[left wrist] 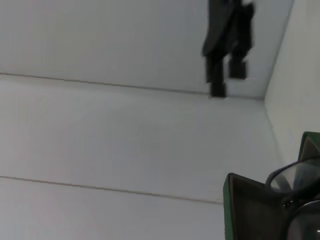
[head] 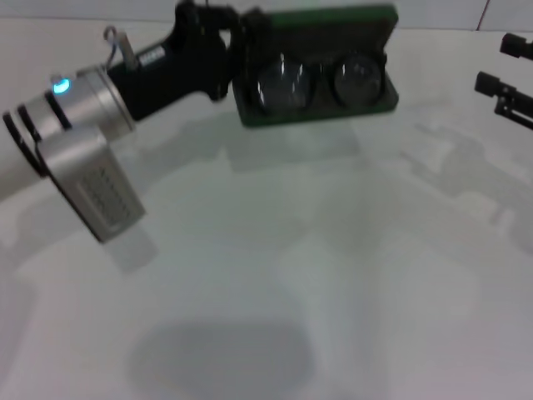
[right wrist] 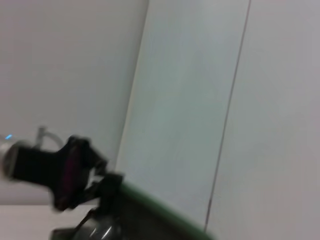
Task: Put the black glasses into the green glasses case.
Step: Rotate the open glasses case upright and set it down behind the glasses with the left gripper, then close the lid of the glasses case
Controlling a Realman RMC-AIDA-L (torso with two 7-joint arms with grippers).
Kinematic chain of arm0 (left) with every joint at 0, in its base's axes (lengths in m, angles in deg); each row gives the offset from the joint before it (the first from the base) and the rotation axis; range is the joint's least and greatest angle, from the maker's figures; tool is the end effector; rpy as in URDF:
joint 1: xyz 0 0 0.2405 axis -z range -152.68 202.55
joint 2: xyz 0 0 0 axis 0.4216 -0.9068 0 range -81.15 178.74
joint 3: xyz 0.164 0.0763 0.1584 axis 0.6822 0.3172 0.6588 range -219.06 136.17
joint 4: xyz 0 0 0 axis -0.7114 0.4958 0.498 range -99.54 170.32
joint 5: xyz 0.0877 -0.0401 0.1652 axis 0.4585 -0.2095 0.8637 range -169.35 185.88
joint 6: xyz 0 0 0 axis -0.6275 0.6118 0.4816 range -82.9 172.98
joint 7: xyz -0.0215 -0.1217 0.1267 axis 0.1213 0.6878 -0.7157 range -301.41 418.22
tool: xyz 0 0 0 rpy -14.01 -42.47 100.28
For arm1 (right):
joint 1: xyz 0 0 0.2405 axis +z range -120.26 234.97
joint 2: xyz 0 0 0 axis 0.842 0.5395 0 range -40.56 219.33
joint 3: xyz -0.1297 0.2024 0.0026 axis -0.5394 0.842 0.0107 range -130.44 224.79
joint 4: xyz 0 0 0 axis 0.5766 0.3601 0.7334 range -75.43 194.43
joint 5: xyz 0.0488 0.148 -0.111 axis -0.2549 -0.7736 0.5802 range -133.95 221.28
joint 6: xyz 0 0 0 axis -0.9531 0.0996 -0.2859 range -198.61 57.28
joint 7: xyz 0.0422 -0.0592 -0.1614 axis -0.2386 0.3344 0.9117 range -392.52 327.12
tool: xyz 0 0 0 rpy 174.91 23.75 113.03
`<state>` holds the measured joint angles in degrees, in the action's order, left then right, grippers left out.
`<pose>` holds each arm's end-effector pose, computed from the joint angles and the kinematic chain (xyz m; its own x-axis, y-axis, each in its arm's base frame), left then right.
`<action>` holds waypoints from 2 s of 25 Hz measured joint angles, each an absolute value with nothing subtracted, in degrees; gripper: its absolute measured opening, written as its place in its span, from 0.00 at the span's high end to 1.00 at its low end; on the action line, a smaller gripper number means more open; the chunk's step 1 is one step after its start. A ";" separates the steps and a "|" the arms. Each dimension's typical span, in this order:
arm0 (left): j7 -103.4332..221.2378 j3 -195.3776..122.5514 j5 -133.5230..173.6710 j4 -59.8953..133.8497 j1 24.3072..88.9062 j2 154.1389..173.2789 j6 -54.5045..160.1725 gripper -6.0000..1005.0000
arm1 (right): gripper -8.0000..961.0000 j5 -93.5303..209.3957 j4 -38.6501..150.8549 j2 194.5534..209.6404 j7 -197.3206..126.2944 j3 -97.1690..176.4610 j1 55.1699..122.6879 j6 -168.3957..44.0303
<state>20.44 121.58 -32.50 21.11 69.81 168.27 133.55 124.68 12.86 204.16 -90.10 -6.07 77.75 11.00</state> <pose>-0.1756 0.3644 -0.0261 0.4713 -0.8335 -0.2884 -0.6114 -0.0731 -0.7880 0.2161 0.3417 0.0557 0.8139 0.1733 -0.5546 -0.2343 -0.7756 -0.5862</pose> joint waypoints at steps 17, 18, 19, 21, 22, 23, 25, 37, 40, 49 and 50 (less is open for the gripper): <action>35.36 121.50 -28.54 27.20 64.86 168.52 133.45 0.76 | 0.43 124.88 12.47 204.58 -90.47 -4.71 77.29 12.41; 35.24 121.50 -28.54 27.44 64.64 168.52 133.27 0.74 | 0.43 124.88 12.55 204.59 -90.47 -4.71 77.29 12.50; 35.06 121.50 -28.54 27.68 64.28 168.54 133.03 0.71 | 0.43 124.86 12.62 204.60 -90.47 -4.71 77.29 12.61; 34.70 121.50 -28.41 28.04 63.94 168.61 132.16 0.67 | 0.43 124.80 12.77 204.65 -90.47 -4.76 77.29 12.86; 34.54 121.50 -28.33 28.19 63.80 168.64 131.56 0.65 | 0.43 124.79 12.79 204.67 -90.47 -4.77 77.29 12.90; 34.63 121.50 -28.21 28.42 63.53 168.65 130.90 0.63 | 0.43 124.78 12.82 204.69 -90.49 -4.80 77.29 12.98; 34.79 121.50 -28.18 28.45 63.46 168.66 130.83 0.57 | 0.43 124.78 12.83 204.69 -90.51 -4.79 77.30 13.06; 62.03 120.75 -39.28 29.94 62.84 168.60 132.04 0.16 | 0.43 124.98 12.92 204.72 -91.97 -6.08 77.71 12.80; 72.13 120.75 -42.68 29.95 62.59 168.58 131.75 0.13 | 0.43 128.21 12.15 204.03 -96.23 -8.59 78.65 12.66; 88.36 120.69 -55.49 30.90 61.84 168.78 129.85 0.14 | 0.43 151.34 10.67 203.28 -116.41 -17.70 90.70 22.30; 87.95 120.72 -55.92 31.56 61.76 168.85 129.24 0.14 | 0.43 153.08 11.60 203.67 -117.41 -17.99 92.04 23.16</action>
<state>87.95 120.72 -55.92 31.56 61.76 168.85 129.24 153.08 11.60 203.67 -117.41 -17.99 92.04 23.16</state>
